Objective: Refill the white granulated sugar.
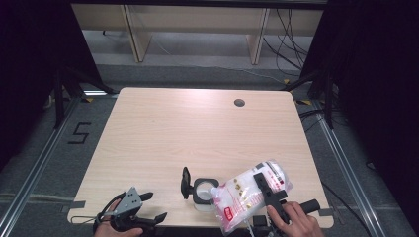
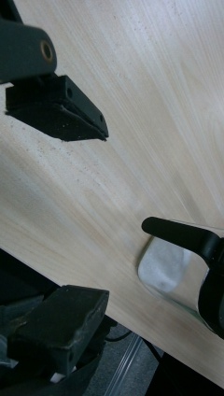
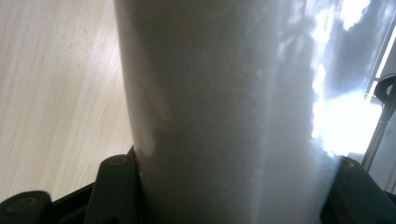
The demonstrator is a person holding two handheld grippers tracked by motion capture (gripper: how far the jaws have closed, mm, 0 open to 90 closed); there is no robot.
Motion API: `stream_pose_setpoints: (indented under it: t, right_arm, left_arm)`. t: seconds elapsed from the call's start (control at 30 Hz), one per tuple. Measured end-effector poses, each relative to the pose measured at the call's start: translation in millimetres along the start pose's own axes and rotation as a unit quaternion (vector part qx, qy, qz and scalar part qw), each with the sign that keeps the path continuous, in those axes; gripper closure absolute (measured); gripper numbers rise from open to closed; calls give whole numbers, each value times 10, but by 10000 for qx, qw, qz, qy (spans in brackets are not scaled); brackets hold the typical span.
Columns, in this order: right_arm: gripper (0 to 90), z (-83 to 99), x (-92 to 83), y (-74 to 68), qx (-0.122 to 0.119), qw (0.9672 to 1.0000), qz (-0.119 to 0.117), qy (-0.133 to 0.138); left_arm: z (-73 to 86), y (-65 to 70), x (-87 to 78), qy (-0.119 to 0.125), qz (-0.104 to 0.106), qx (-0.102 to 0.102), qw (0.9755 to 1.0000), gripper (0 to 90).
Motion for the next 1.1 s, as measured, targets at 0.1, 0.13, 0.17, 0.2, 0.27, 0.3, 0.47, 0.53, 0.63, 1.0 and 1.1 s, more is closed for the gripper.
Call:
stream_pose_setpoints:
  t: [0.1,0.13,0.17,0.2,0.27,0.3,0.47,0.53,0.63,1.0,1.1]
  right_arm:
    - [461,2,-10,-8,57,10000,-29,9]
    - [460,2,-6,-8,37,10000,-40,4]
    - [461,-1,-3,-7,15,10000,-33,-11]
    - [461,-3,0,-19,47,10000,-50,-60]
    - [461,-2,2,-47,85,9999,-84,-97]
    - [461,-8,5,-61,93,9999,-89,-104]
    - [461,-63,-5,-52,-87,9999,-56,-70]
    - [461,-72,7,-37,-160,9998,-61,-35]
    - [462,-62,-8,-39,-280,9992,-197,-224]
    - [462,-54,-5,-55,-194,9993,-236,-216]
    - [462,-69,-16,-44,-245,9991,-233,-250]
  left_arm:
    - [-10,-1,1,19,-2,-19,10000,180]
    - [-14,-7,3,41,10,52,10000,180]
    - [-8,-5,-1,34,-16,39,10000,180]
    - [-6,-11,3,85,-22,80,9999,180]
    - [-3,1,-7,-2,-4,-62,10000,180]
    - [-11,-17,2,37,-28,67,10000,180]
    - [-8,0,-5,15,-5,-91,10000,180]
    - [-18,-13,1,129,-12,16,9999,180]
    - [-13,-15,-9,79,-8,61,9999,180]
    - [-14,-19,-12,62,-10,76,10000,180]
    - [-6,5,-4,18,-7,-77,10000,180]
Point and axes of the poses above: each handheld gripper's, and its own axes: x roughly forward along the jaws, z roughly out of its underside, y roughly to its right, the point moved 6 cm from there along x, roughly forward along the jaws, and after that the axes turned 10 degrees about -z, right-handed, at the moved point
